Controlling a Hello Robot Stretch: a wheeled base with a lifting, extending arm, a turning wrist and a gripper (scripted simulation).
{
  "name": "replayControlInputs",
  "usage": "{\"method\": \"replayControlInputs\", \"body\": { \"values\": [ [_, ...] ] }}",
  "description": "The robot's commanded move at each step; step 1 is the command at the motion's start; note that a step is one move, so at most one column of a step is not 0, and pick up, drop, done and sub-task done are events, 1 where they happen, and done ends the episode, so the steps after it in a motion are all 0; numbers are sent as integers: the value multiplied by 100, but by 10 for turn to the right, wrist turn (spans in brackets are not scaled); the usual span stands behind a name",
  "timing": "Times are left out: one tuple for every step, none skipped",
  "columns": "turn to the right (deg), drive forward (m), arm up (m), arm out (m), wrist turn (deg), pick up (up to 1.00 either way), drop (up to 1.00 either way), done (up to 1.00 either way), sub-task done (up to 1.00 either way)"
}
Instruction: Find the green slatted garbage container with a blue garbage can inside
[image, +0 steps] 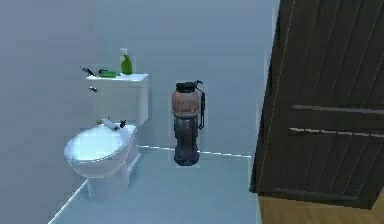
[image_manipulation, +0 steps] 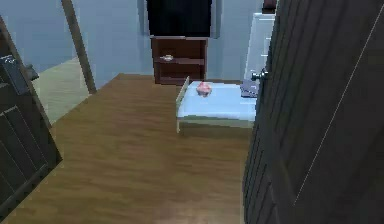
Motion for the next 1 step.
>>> {"method": "replayControlInputs", "body": {
  "values": [
    [270,0,0,0,0,0,0,0,0]
  ]
}}
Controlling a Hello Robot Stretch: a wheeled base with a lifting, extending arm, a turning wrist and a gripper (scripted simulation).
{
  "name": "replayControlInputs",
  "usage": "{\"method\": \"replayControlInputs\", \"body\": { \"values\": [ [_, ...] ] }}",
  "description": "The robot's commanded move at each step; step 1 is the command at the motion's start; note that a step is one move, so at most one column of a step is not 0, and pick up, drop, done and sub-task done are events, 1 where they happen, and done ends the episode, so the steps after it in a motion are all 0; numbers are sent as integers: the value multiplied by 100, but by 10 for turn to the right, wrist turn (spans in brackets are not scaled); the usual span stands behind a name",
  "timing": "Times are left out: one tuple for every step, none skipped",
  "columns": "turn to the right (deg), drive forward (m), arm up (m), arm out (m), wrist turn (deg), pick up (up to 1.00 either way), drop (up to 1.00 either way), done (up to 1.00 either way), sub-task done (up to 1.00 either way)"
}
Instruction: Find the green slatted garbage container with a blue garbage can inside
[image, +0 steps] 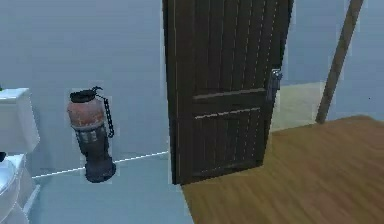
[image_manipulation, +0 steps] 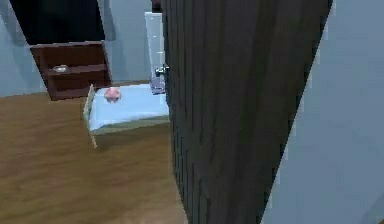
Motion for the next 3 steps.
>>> {"method": "replayControlInputs", "body": {
  "values": [
    [0,15,0,0,0,0,0,0,0],
    [420,0,0,0,0,0,0,0,0],
    [0,100,0,0,0,0,0,0,0]
  ]
}}
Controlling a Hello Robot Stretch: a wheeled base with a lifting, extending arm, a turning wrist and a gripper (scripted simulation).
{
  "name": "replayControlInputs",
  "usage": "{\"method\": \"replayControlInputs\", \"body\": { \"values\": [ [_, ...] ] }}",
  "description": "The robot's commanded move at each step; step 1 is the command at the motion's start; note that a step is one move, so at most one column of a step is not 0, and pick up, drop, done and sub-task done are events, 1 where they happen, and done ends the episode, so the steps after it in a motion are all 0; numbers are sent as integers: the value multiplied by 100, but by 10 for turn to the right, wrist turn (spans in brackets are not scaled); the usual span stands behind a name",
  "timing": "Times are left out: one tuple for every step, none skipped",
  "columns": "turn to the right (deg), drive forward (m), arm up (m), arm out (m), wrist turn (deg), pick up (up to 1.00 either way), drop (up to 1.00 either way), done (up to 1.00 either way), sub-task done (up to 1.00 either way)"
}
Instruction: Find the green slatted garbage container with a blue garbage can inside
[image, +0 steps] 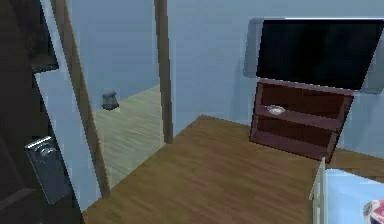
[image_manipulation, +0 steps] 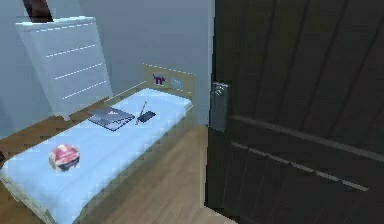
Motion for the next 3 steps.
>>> {"method": "replayControlInputs", "body": {
  "values": [
    [0,60,0,0,0,0,0,0,0],
    [-120,0,0,0,0,0,0,0,0],
    [0,100,0,0,0,0,0,0,0]
  ]
}}
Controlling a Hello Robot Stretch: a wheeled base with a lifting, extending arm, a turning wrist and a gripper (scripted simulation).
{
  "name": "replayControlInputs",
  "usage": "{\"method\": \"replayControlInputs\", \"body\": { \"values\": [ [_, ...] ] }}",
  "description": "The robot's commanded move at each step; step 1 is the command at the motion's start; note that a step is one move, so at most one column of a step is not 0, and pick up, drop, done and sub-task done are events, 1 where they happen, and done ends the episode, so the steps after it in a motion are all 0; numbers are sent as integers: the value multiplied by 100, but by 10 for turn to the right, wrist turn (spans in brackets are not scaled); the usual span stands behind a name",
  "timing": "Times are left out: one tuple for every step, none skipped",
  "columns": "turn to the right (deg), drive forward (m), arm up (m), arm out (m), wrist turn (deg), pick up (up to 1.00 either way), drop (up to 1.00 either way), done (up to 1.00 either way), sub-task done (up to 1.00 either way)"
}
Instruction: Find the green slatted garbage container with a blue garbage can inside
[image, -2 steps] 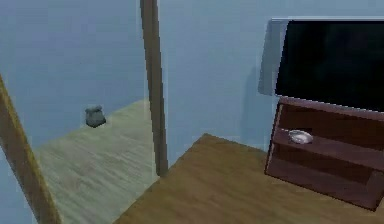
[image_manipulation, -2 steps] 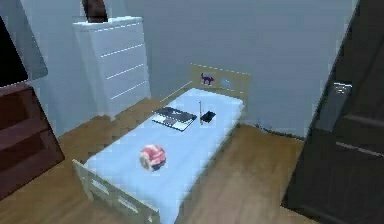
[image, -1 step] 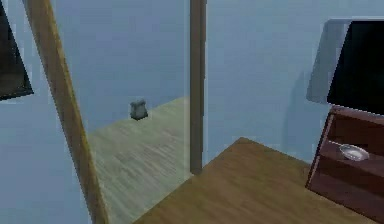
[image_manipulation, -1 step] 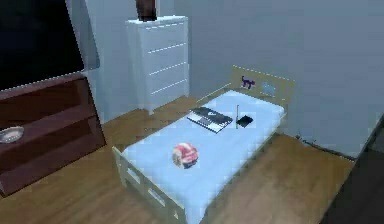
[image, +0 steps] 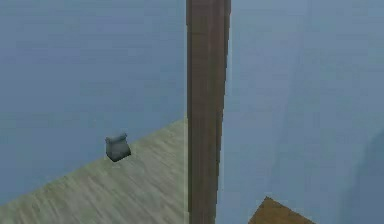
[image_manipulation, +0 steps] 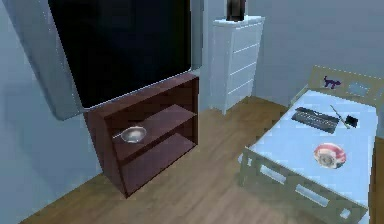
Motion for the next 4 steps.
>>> {"method": "replayControlInputs", "body": {
  "values": [
    [-210,0,0,0,0,0,0,0,0],
    [0,10,0,0,0,0,0,0,0],
    [-240,0,0,0,0,0,0,0,0],
    [-30,0,0,0,0,0,0,0,0]
  ]
}}
